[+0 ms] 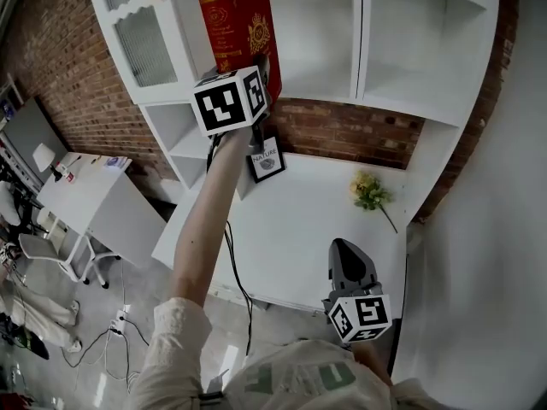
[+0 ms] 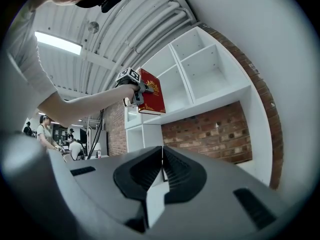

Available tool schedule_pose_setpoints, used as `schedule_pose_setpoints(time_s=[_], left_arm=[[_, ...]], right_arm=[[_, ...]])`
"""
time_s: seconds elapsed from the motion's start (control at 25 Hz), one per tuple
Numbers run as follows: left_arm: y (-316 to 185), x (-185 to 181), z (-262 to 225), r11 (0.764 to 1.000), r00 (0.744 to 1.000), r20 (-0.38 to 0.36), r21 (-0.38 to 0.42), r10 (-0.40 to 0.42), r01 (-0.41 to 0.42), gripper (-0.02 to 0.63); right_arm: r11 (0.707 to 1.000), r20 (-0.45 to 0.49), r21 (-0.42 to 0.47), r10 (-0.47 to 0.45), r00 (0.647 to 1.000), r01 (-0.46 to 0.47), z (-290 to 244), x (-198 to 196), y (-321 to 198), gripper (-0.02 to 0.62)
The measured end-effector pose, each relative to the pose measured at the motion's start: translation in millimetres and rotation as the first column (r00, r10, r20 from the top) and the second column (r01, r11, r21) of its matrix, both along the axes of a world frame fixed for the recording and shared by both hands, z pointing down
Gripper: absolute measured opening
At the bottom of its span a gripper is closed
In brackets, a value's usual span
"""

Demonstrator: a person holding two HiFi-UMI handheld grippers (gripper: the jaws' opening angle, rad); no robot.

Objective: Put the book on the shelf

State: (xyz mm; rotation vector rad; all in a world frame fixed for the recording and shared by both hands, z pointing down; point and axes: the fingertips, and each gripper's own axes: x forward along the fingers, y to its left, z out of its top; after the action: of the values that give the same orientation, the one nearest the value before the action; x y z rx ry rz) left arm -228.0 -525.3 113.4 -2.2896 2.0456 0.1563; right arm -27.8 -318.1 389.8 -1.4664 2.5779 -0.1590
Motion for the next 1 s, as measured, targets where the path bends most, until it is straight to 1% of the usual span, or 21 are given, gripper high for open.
schedule_pose_setpoints(time_s=[0.16, 0.32, 0.48, 0.84, 1.0], left_arm=[[-22.5, 7.2, 1.7, 0.999, 1.000, 0.018, -0.048, 0.009, -0.009, 0.249], [-50.5, 13.9, 1.0, 0.997, 1.000, 0.012, -0.078, 0.017, -0.016, 0.249], [-78.5, 18.3, 0.3, 0.996, 1.000, 0.030, -0.087, -0.001, 0.004, 0.249], [-139.2, 25.5, -0.1, 0.994, 1.000, 0.011, -0.110, 0.000, 0.001, 0.249], [-162.3, 28.0, 1.2, 0.994, 1.000, 0.010, -0.113, 0.001, 0.000, 0.249]], right_arm=[[0.999, 0.020, -0.044, 0.025, 0.999, -0.024, 14.0, 9.4, 2.7, 0.017], [0.996, 0.028, -0.061, 0.067, 0.997, -0.065, 20.0, 22.4, 0.0, 0.017], [0.992, 0.028, -0.058, 0.114, 0.993, -0.113, 21.0, 36.1, -8.2, 0.017], [0.976, 0.013, -0.066, 0.208, 0.978, -0.206, 24.4, 54.0, -27.9, 0.017], [0.971, -0.010, -0.080, 0.226, 0.974, -0.227, 30.5, 54.5, -30.5, 0.017]])
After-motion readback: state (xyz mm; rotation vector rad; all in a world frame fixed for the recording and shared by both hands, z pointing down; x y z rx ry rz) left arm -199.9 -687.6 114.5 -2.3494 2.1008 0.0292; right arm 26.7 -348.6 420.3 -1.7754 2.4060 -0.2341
